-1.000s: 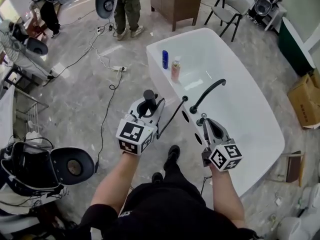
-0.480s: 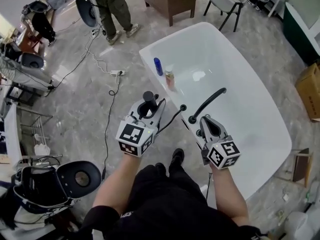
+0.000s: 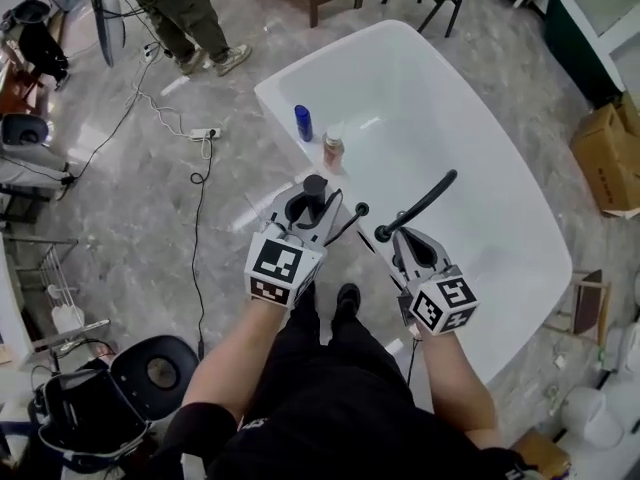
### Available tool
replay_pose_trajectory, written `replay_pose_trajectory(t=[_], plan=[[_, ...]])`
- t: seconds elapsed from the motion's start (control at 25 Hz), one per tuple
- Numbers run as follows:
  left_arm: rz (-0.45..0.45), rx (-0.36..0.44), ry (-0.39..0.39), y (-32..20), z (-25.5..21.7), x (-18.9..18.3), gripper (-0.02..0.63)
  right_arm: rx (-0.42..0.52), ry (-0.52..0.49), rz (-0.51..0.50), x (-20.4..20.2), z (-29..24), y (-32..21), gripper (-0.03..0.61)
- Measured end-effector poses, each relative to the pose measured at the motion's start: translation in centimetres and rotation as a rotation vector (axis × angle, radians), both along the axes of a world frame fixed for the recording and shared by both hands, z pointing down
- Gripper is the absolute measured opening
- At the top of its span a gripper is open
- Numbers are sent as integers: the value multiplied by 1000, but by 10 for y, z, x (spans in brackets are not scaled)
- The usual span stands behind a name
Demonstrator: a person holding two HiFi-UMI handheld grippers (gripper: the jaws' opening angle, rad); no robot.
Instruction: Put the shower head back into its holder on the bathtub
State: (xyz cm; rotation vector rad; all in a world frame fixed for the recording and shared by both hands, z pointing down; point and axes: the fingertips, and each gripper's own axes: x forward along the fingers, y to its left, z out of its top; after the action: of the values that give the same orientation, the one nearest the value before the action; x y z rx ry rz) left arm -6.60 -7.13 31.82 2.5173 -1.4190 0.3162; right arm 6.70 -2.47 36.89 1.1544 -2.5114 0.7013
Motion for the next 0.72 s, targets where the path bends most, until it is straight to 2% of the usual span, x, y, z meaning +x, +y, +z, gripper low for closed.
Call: replay_pose_trajectory(t=[0.32,0.72], plan=[[62,-48,17,-11,41,-29,109,-67,19,32,-45,33,5,43],[116,-118,39,-37,126,-10,109,-202,58,72,-58,148,1,80]])
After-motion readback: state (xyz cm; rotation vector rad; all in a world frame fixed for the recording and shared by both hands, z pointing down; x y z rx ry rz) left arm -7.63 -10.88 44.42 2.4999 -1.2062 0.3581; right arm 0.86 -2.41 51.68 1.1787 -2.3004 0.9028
